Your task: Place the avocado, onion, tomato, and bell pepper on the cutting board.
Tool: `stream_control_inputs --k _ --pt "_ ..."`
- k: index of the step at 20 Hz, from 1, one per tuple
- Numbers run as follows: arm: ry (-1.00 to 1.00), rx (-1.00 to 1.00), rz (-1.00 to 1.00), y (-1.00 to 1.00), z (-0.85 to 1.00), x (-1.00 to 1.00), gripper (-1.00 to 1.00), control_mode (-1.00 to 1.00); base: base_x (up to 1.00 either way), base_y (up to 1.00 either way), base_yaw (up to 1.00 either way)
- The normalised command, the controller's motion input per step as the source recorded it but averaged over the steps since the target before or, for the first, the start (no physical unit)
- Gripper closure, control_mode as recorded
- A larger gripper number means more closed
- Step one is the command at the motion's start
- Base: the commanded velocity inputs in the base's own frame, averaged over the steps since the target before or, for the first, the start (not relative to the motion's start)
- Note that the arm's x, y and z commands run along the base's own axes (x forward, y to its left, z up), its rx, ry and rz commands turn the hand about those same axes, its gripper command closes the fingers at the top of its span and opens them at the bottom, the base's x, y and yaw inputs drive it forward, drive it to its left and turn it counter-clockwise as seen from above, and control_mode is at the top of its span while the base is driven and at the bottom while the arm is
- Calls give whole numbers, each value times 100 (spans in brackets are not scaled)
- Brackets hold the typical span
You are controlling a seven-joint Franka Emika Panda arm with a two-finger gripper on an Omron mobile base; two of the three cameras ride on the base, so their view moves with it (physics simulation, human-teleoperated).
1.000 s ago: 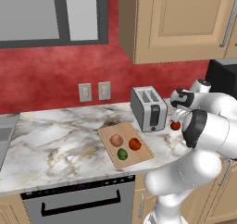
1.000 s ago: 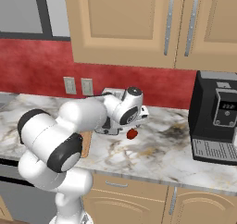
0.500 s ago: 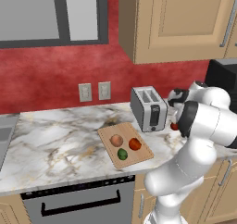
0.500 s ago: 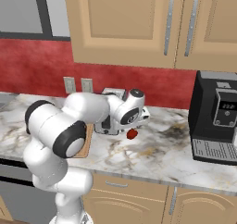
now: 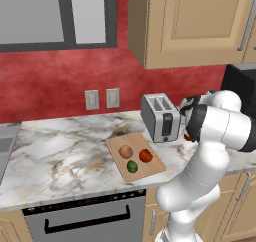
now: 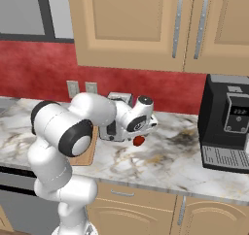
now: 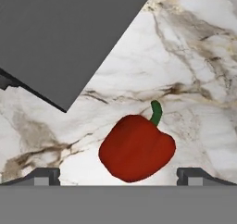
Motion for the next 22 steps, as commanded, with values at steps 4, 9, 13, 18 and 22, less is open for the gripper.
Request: stream_control_inputs --k 4,9,13,18,22 --pt "5 0 2 0 -24 8 -100 -100 0 0 0" --pt "4 0 2 0 -19 12 -100 -100 0 0 0" --pt "1 0 2 0 -12 12 -100 -100 0 0 0" --pt "1 0 3 0 -13 9 -100 -100 0 0 0" --pt "2 0 2 0 -15 12 -100 -100 0 0 0"
